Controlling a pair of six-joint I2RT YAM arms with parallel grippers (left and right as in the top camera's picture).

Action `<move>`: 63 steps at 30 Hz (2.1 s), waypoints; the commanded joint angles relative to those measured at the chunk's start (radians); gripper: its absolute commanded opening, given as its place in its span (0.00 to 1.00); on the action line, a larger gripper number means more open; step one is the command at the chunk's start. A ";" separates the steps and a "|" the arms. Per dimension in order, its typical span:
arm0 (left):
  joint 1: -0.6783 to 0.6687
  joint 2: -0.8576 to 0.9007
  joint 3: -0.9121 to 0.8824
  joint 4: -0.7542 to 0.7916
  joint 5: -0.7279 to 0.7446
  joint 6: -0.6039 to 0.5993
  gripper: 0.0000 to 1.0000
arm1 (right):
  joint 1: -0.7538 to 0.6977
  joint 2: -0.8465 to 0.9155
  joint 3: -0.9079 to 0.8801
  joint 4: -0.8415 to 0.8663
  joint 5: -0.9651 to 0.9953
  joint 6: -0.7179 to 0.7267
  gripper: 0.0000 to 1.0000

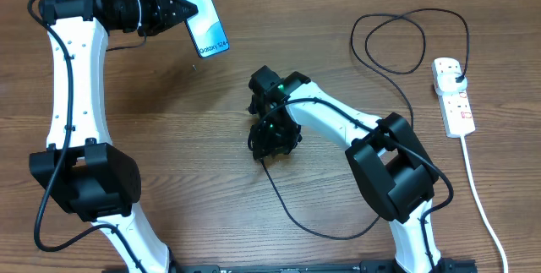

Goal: Plug charger to phone and switch on socket

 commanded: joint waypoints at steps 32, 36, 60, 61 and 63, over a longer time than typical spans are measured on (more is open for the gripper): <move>0.004 -0.002 0.012 -0.003 0.024 -0.005 0.04 | 0.035 -0.001 -0.093 0.066 -0.051 0.068 0.17; 0.004 -0.002 0.012 -0.004 0.024 -0.005 0.04 | 0.035 -0.001 -0.093 0.098 -0.022 0.068 0.18; 0.004 -0.002 0.012 -0.006 0.024 -0.005 0.04 | 0.035 -0.001 -0.093 0.152 0.007 0.033 0.04; 0.004 -0.002 0.012 -0.006 0.024 -0.003 0.04 | 0.032 -0.001 -0.093 0.162 -0.037 0.016 0.04; 0.004 -0.002 0.012 -0.005 0.033 0.005 0.04 | 0.024 -0.003 -0.086 0.171 -0.125 -0.020 0.04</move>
